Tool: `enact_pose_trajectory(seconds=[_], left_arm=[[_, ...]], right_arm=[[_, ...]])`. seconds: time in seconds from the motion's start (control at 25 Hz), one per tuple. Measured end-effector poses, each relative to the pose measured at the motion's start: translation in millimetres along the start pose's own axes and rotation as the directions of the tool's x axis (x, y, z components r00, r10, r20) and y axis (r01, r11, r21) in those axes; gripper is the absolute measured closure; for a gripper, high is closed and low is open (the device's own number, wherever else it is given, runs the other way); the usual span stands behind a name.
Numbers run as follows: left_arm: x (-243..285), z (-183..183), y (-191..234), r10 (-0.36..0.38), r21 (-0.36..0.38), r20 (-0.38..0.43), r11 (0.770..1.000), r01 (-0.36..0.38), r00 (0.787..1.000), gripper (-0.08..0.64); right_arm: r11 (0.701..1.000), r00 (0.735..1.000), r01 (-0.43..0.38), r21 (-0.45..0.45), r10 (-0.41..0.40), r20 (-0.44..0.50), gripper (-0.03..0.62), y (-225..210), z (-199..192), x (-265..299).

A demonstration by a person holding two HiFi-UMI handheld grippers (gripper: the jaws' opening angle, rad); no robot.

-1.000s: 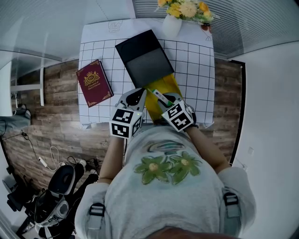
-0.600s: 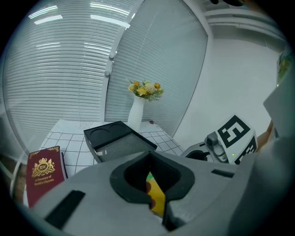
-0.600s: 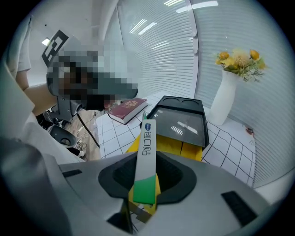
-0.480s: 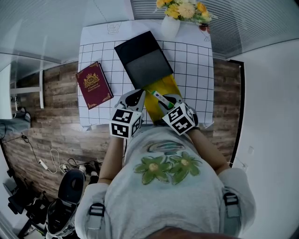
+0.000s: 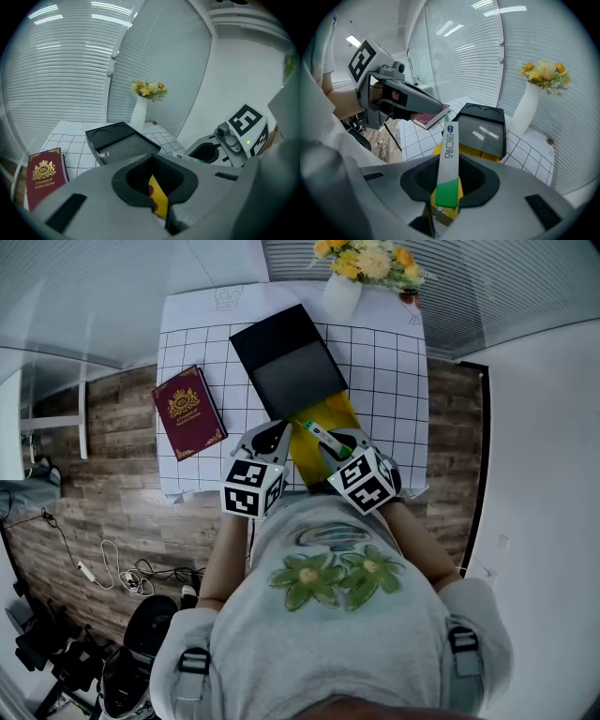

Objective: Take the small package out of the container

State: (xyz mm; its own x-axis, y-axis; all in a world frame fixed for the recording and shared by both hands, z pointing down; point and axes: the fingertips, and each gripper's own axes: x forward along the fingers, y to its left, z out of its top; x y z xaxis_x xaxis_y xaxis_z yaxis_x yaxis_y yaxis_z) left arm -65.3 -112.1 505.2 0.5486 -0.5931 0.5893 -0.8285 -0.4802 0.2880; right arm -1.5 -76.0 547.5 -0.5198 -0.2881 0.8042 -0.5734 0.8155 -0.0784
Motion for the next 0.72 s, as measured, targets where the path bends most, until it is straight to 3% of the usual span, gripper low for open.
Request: enact_pose_trajectory(seconds=[0.72], left_arm=[[-1,-6,2,0.007,0.006,-0.013,1.0,-0.007,1.0,0.553]], right_arm=[[1.0,0.998,0.017,-0.015,-0.016,0.054,0.502,-1,26,-25]])
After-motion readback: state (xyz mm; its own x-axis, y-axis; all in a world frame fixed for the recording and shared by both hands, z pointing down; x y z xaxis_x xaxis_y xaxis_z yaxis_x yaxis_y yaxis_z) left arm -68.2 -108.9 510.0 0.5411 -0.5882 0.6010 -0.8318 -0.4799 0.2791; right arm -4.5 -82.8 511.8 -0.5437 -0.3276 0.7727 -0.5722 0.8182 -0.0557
